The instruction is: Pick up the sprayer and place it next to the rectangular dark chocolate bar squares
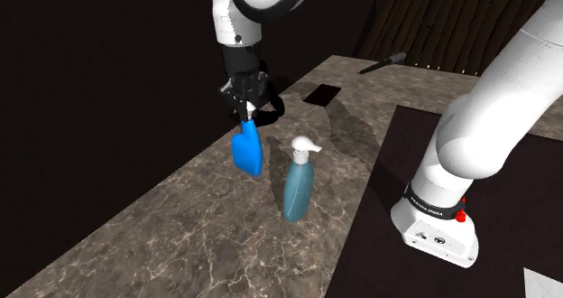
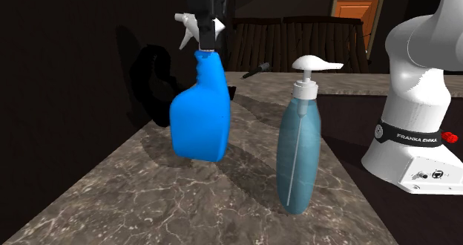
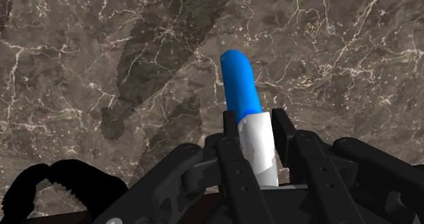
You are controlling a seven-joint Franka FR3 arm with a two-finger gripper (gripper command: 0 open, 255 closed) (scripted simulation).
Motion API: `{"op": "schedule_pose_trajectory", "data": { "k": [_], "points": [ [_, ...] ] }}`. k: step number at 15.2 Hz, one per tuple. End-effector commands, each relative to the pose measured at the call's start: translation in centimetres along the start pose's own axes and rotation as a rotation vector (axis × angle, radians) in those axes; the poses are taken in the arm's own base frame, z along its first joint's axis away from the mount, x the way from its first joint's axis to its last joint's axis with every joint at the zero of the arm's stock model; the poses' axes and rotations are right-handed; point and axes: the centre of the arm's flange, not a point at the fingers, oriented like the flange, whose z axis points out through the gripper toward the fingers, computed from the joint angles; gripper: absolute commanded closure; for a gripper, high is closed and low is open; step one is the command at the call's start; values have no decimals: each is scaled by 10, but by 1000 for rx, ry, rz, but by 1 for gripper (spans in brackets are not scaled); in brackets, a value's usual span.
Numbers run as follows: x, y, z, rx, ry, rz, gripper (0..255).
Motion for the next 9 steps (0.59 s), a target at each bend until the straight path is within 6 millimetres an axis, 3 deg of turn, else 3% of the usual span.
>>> {"op": "schedule_pose_trajectory", "data": {
  "k": [1,9],
  "points": [
    [-1,-1,-11,0,0,0,255],
    [-1,-1,-53,0,0,0,255]
  ]
}}
